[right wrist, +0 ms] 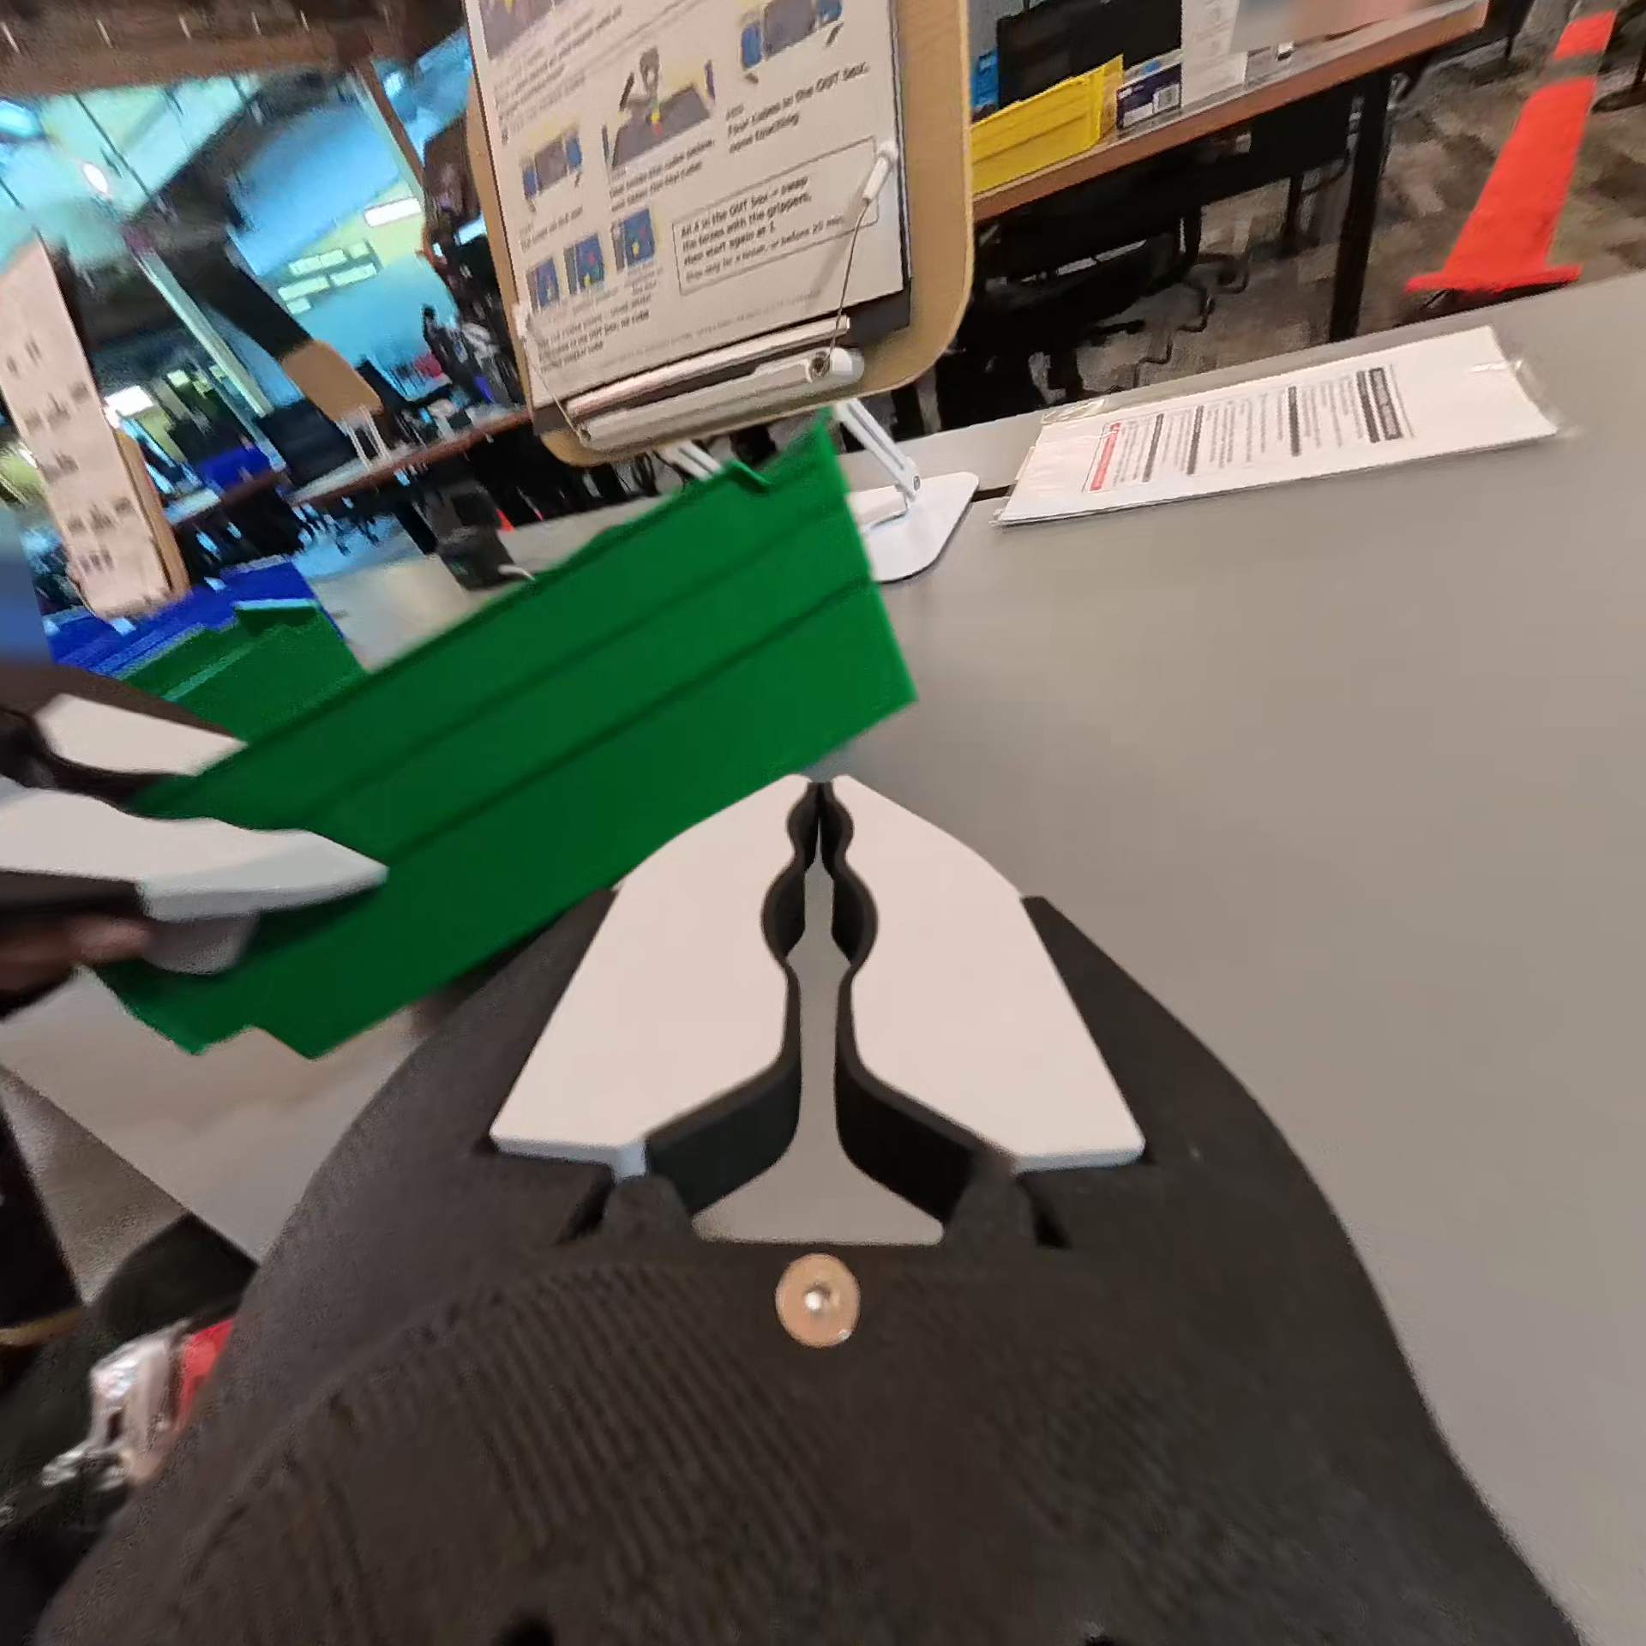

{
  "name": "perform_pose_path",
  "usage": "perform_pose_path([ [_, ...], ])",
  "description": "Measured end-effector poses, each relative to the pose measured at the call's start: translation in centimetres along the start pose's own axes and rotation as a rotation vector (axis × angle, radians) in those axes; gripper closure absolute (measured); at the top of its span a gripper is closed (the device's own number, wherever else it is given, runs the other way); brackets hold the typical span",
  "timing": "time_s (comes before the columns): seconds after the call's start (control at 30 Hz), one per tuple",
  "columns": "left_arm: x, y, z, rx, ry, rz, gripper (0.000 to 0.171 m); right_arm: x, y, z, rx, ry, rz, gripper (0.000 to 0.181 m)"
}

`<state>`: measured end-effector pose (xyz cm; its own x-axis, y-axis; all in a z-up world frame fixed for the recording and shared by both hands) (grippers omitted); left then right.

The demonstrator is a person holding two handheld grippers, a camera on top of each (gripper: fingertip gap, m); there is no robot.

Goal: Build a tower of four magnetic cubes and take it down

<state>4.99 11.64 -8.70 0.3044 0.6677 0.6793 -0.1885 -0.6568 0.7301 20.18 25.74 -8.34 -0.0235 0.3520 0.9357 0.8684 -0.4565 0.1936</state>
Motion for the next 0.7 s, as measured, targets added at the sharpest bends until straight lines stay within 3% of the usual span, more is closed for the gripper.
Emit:
perform_pose_path([
  [0.27, 2.7, -7.6, 3.3, 0.011, -0.222, -0.097, 0.155, -0.3, 0.9, 1.3, -0.005, -0.025, 0.018, 0.181],
  [0.43, 3.0, -8.6, 4.0, 0.066, -0.283, -0.043, 0.154, -0.8, 0.8, 1.6, -0.009, -0.064, 0.011, 0.180],
  [0.5, 3.3, -7.9, 4.5, 0.027, -0.278, 0.001, 0.149, -0.8, 0.8, 1.5, -0.008, -0.053, 0.016, 0.166],
  [0.63, 3.2, -5.6, 3.7, 0.027, -0.244, 0.026, 0.117, -0.3, 1.0, 0.8, -0.030, 0.032, 0.057, 0.129],
  [0.7, 2.9, -3.9, 3.2, -0.003, -0.204, 0.070, 0.116, -0.1, 1.1, -0.1, -0.074, 0.131, 0.074, 0.115],
])
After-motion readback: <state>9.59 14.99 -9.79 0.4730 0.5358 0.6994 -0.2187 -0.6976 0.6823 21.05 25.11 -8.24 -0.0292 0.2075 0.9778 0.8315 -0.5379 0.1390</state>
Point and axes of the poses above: each gripper's, where its closed fingertips meet, y back along the fingers, x out of its top, z = x × y across the jaws, the point moved 4 cm from there along y, back along the fingers, and after that the axes turned 5 degrees about -x, right-handed, at the moved point
